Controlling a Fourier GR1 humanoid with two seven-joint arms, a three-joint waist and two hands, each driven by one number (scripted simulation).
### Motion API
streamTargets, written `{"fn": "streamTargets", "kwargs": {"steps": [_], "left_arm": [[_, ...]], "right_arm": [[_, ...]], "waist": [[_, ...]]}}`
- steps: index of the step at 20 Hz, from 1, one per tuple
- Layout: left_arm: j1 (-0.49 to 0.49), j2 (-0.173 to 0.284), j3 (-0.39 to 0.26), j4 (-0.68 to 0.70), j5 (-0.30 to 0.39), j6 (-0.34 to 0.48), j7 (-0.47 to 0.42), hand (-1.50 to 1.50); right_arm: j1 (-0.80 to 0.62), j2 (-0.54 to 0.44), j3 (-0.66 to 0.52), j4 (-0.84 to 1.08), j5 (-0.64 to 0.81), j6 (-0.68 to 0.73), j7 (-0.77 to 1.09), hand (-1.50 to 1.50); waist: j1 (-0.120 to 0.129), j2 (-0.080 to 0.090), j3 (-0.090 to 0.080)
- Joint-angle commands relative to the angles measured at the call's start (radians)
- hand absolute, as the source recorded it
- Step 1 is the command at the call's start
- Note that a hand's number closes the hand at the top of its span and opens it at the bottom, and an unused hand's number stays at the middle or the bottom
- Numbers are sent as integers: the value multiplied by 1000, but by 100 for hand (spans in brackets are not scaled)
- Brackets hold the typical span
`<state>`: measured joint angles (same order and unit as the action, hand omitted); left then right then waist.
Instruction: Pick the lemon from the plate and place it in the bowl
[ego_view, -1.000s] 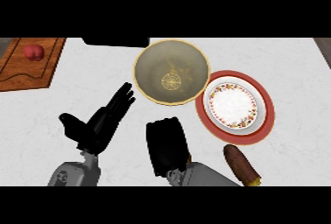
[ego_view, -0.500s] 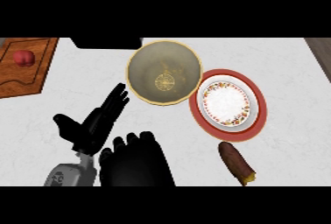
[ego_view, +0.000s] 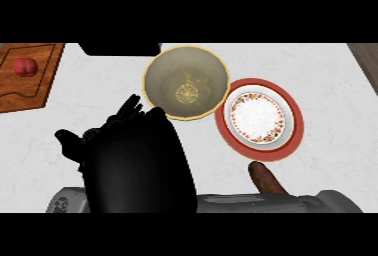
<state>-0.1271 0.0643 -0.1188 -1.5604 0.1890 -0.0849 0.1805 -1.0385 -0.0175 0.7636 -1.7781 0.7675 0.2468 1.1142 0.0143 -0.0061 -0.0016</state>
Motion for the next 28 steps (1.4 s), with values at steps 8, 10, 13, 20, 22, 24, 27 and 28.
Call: {"fn": "streamTargets", "kwargs": {"steps": [8, 10, 13, 20, 22, 24, 27, 28], "left_arm": [[-3, 5, 9, -4, 5, -17, 3, 0], [-60, 29, 65, 22, 31, -27, 11, 0], [37, 6, 13, -35, 11, -33, -19, 0], [-21, 7, 27, 54, -7, -41, -51, 0], [34, -20, -33, -52, -41, 2, 7, 0], [-44, -26, 2, 38, -25, -7, -17, 0], [-28, -36, -16, -27, -29, 9, 13, 0], [-7, -26, -11, -10, -16, -19, -15, 0]], "right_arm": [[-92, 12, -247, 362, 59, -145, -147, 150], [-82, 17, -259, 371, 60, -147, -161, 150], [-70, 17, -290, 479, 94, -205, -274, 150], [-145, 17, -285, 885, 167, -389, -461, 150], [-193, -5, -392, 1010, 141, -412, -547, 150], [-195, 3, -363, 1114, 174, -418, -574, 150], [-194, 17, -433, 1224, 127, -414, -551, 150], [-228, -8, -480, 1259, 99, -378, -545, 150]], "waist": [[4, 12, 1], [-5, 9, 1], [1, 8, 1], [18, 17, 0], [28, 17, 1], [25, 25, 0], [34, 23, 1], [39, 26, 0]]}}
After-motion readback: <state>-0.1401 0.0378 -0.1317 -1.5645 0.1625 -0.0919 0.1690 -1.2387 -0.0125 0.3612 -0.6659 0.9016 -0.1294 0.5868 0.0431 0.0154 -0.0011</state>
